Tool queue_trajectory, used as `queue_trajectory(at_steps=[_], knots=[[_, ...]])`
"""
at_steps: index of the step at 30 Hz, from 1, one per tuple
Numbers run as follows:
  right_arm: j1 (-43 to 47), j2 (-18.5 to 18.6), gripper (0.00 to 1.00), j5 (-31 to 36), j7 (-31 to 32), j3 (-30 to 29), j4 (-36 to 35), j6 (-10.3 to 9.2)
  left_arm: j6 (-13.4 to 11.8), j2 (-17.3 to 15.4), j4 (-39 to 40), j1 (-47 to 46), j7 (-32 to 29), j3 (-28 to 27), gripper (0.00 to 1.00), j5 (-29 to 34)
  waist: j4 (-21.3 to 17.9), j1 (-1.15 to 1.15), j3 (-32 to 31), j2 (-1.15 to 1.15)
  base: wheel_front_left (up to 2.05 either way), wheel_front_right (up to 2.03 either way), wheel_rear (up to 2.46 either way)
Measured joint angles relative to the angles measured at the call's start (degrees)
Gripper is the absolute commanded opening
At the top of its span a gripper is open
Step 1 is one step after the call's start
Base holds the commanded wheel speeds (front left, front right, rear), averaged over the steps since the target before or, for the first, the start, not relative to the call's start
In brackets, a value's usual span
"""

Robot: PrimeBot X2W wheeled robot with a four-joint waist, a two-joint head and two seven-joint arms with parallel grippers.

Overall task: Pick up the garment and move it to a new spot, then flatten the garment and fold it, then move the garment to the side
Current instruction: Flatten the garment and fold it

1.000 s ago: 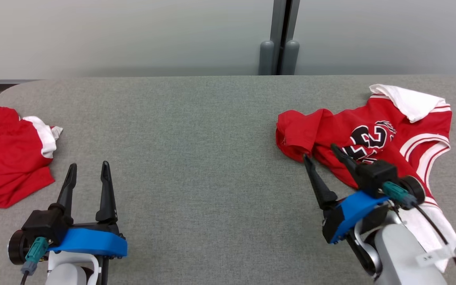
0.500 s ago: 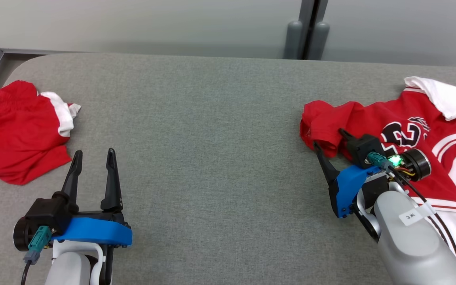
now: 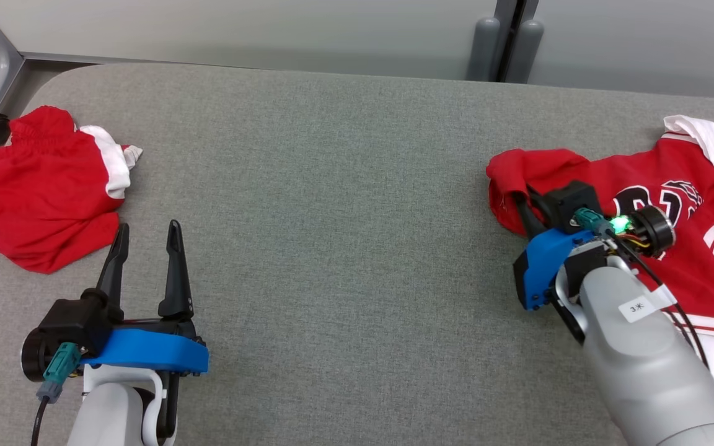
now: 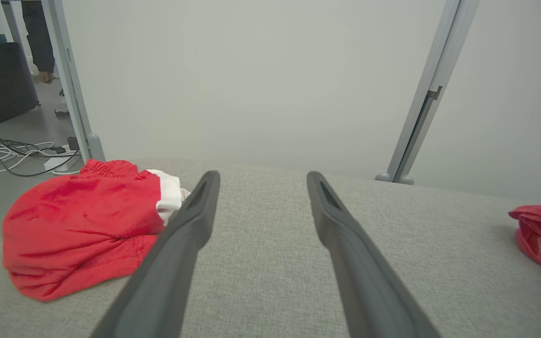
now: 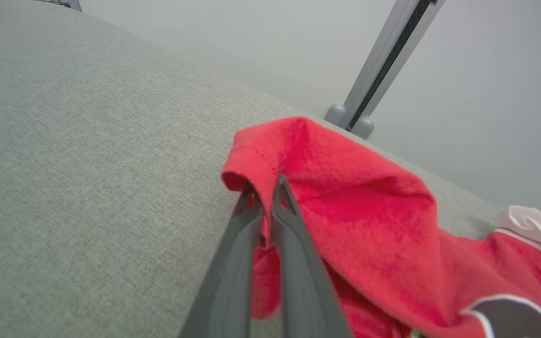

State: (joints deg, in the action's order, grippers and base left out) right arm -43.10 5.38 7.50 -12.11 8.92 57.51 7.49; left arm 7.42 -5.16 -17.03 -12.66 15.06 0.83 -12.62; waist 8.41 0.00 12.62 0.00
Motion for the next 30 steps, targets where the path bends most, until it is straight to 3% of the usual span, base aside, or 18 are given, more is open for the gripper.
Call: queue_trajectory(at_steps=[5,7,14,19,25,30], knots=[[-1.5,-2.0,0.0,-2.8,-2.2,2.3,0.3,0.0,0.0,0.0,-0.5,-0.1,0.0,0.0,1.0,0.0,0.0,0.0,-0.9,0.0,0.0,0.0,0.0],[-1.7,-2.4,0.0,-6.3,-2.7,6.1,-1.8,0.0,0.0,0.0,-0.8,0.1,0.0,0.0,1.0,0.0,-0.3,0.0,-1.7,0.0,0.0,0.0,0.0],[-1.4,-2.5,0.0,-22.2,-2.8,22.2,-15.3,0.0,0.0,0.0,-1.1,0.7,0.0,0.2,1.0,0.2,-0.6,0.0,-3.4,0.0,0.0,0.0,0.0],[-1.4,-2.5,0.0,-29.1,-2.7,29.1,-23.4,-0.01,0.0,0.0,-1.1,1.0,0.0,0.5,1.0,0.3,-0.3,0.0,-4.1,0.0,0.0,0.0,0.0],[-1.5,-2.5,0.0,-33.5,-0.9,33.1,-28.5,0.0,0.0,0.0,-1.1,1.5,0.0,0.6,1.0,0.3,0.6,0.0,-4.2,0.0,0.0,0.0,0.0],[-1.1,-2.6,0.0,-35.8,0.3,33.7,-26.4,0.0,0.0,0.2,-1.1,1.5,0.0,0.7,1.0,0.2,1.4,0.0,-3.8,0.0,0.0,0.0,0.0]])
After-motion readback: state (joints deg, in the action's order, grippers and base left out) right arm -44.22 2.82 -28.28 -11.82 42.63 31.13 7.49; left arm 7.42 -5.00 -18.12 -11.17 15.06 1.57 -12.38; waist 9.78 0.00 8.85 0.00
